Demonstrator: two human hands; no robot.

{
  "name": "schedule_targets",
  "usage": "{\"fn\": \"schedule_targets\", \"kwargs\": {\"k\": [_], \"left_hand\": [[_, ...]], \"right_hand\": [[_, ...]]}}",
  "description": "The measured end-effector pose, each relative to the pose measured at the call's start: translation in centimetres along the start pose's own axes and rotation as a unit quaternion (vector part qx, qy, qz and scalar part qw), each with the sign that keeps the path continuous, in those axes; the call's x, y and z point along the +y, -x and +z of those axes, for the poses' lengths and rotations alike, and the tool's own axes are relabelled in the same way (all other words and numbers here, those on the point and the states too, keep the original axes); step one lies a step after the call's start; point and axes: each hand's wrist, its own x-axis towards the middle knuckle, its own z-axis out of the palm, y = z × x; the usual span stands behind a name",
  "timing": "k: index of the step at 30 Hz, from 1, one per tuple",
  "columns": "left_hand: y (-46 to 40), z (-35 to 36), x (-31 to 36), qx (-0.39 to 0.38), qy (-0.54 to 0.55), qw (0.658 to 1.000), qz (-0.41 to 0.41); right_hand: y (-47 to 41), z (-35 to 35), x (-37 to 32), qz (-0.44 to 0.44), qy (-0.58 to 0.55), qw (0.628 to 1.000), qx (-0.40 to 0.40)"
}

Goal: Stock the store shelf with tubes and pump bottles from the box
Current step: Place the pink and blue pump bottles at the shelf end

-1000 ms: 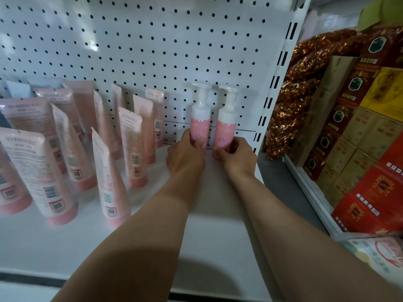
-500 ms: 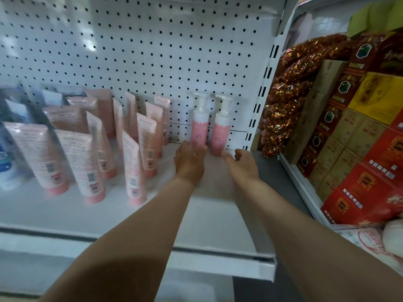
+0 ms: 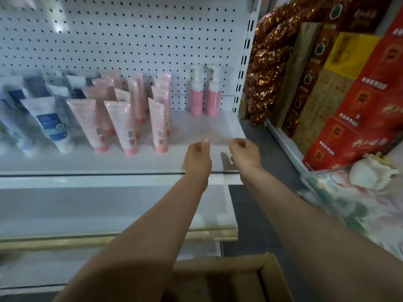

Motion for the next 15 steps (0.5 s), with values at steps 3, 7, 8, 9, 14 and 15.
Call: {"fn": "schedule_targets", "kwargs": {"k": [3,7,8,9,14,15], "left_hand": [[3.5,-1.7,-1.4,-0.003,0.099,0.995,0.023],[7.6,-4.2,-5.5,0.021,0.088,0.996,0.025],[8.3,-4.5,-7.0,0.025,0.080,0.996,0.011],[9.3,-4.9,-8.8,0.027,0.065,0.997,-0.008],[13.1,-6.7,-19.1,0.029,-0.014,0.989,-0.145],[14.0,-7.2,-21.2,0.020,-0.046,0.983,-0.178]], "right_hand": [[4.5,-0.4,1.6,-0.038,-0.051,0.997,0.053],[10.5,-0.4,5.1,-0.100,-0.091,0.987,0.088],[11.7,-0.3,6.4,-0.102,-0.089,0.987,0.087],[12.8,-0.2,8.3,-0.091,-0.085,0.988,0.086],[16.8,-0.5,18.3,0.036,0.024,0.999,0.033],[17.5,-0.6,20.4,0.080,0.064,0.995,-0.002]]}}
